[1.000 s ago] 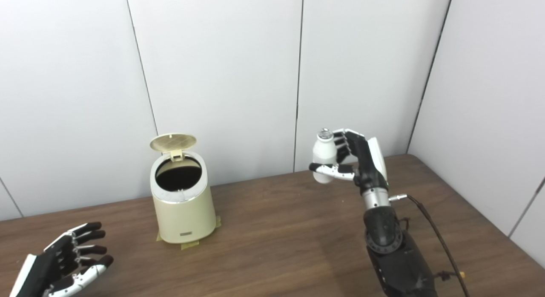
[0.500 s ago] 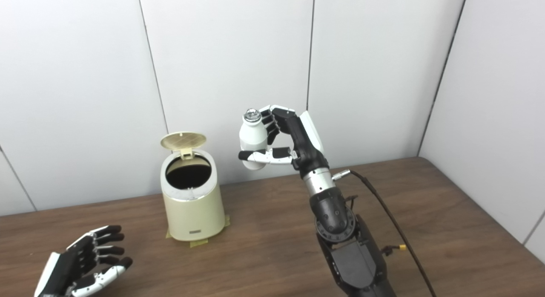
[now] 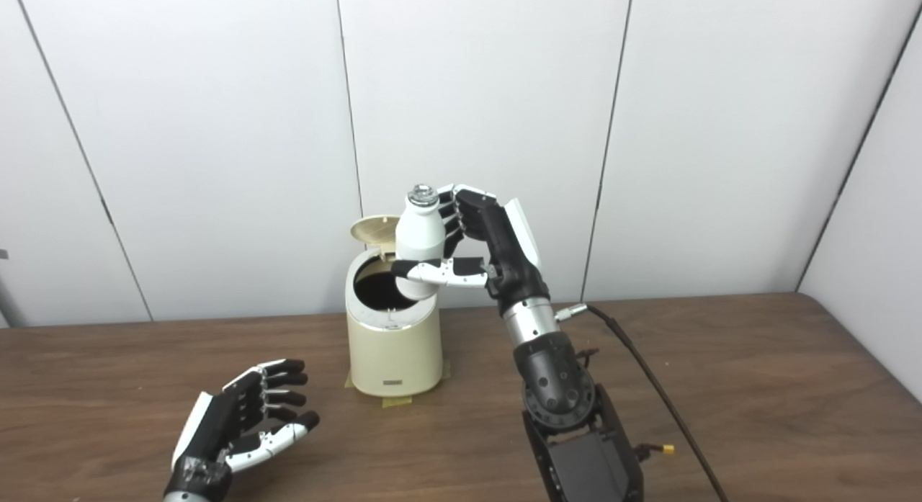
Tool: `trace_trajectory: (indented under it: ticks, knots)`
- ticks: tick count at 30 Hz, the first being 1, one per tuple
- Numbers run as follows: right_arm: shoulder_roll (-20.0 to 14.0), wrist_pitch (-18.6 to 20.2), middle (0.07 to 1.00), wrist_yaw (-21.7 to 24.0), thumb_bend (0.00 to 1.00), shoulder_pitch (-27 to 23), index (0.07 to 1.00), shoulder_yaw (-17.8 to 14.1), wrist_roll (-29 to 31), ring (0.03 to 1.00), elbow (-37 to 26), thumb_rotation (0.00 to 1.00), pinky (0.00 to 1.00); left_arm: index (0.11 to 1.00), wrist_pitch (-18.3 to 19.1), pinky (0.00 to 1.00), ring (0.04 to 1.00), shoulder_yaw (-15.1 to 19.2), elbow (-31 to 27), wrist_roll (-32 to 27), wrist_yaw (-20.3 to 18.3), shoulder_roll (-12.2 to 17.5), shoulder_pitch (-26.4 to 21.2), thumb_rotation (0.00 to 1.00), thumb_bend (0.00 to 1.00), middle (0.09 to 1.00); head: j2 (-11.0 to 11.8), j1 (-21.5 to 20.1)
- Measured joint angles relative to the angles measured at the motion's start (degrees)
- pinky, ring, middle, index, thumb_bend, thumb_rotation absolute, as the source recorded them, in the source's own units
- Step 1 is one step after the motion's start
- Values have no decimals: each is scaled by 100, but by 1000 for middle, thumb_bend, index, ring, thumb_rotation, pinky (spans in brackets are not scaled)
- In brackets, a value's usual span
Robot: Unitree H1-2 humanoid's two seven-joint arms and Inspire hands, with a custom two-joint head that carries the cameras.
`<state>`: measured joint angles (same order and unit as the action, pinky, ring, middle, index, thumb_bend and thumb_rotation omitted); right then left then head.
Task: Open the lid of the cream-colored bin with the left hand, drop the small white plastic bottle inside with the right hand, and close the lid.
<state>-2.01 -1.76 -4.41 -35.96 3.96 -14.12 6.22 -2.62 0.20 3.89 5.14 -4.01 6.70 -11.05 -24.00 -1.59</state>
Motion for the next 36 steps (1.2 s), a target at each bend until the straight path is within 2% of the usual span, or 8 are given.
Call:
trace_trajectory:
  ticks: [5,15,21,30,36]
  knots:
    - [153,92,482,-13,512,-68,534,3,3,371,279,0,298,742,0,581,643,-9,5,37,100,-65,-11,59,687,714,0,141]
    - [222,-67,488,-56,513,-338,535,57,16,382,1064,0,311,740,0,593,644,-47,11,53,135,-109,-18,79,699,717,-35,246]
    - [243,-523,497,-51,495,-562,537,100,102,405,1572,0,322,740,1,588,638,-47,10,55,156,-129,-19,89,704,715,-61,308]
    - [198,-780,498,-74,493,-921,541,144,40,405,2232,0,306,740,18,596,644,-71,-59,86,178,-164,-19,73,702,717,-88,387]
    - [178,-1091,499,-157,492,-1139,543,146,7,403,2653,0,302,740,88,595,647,-71,-87,72,177,-211,-18,80,702,717,-123,414]
